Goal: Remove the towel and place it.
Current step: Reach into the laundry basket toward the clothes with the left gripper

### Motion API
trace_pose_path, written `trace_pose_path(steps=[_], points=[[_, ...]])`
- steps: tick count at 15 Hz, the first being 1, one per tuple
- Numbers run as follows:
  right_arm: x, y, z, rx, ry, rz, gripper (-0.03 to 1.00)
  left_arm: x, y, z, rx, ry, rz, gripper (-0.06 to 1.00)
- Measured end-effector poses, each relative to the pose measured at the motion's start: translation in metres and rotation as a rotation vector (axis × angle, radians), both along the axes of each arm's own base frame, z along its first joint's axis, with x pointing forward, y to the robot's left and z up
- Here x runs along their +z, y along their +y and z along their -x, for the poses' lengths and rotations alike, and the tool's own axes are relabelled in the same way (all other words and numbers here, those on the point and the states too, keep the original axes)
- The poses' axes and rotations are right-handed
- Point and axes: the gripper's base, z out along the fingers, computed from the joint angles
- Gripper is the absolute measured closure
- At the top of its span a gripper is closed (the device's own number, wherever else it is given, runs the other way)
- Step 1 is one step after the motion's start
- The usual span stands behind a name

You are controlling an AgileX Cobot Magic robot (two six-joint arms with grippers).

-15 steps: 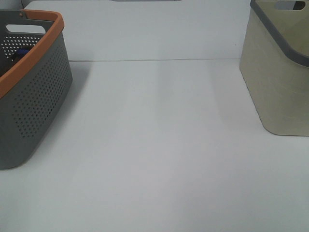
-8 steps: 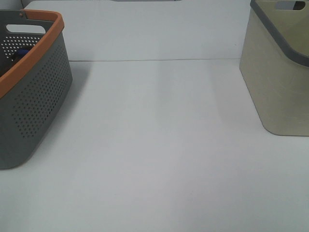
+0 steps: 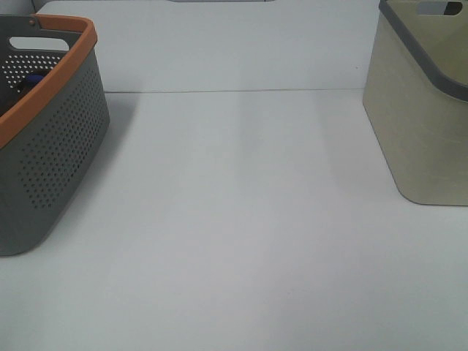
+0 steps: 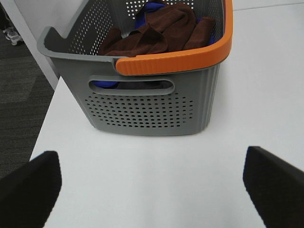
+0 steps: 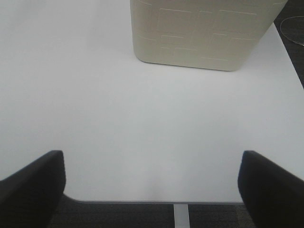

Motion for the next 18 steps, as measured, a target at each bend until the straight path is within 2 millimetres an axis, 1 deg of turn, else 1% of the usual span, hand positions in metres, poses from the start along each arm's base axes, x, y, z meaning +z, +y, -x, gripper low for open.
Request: trace_pose_path(steps=[12,15,17,18], points=[[0.000,0.000,0.000,0.000,0.000,0.000,0.01,0.001,0.000,-0.001,-0.007,0.019,-0.008,-0.04],[0.000,0.000,0.000,0.000,0.000,0.000,0.01,0.023,-0.002,-0.009,-0.065,0.125,-0.061,-0.04],[0.000,0.000,0.000,0.000,0.000,0.000,0.01,0.052,-0.005,-0.025,-0.134,0.179,-0.119,-0.04],[0.000,0.000,0.000,0.000,0.000,0.000,0.01,0.069,-0.005,-0.038,-0.174,0.201,-0.169,-0.04]])
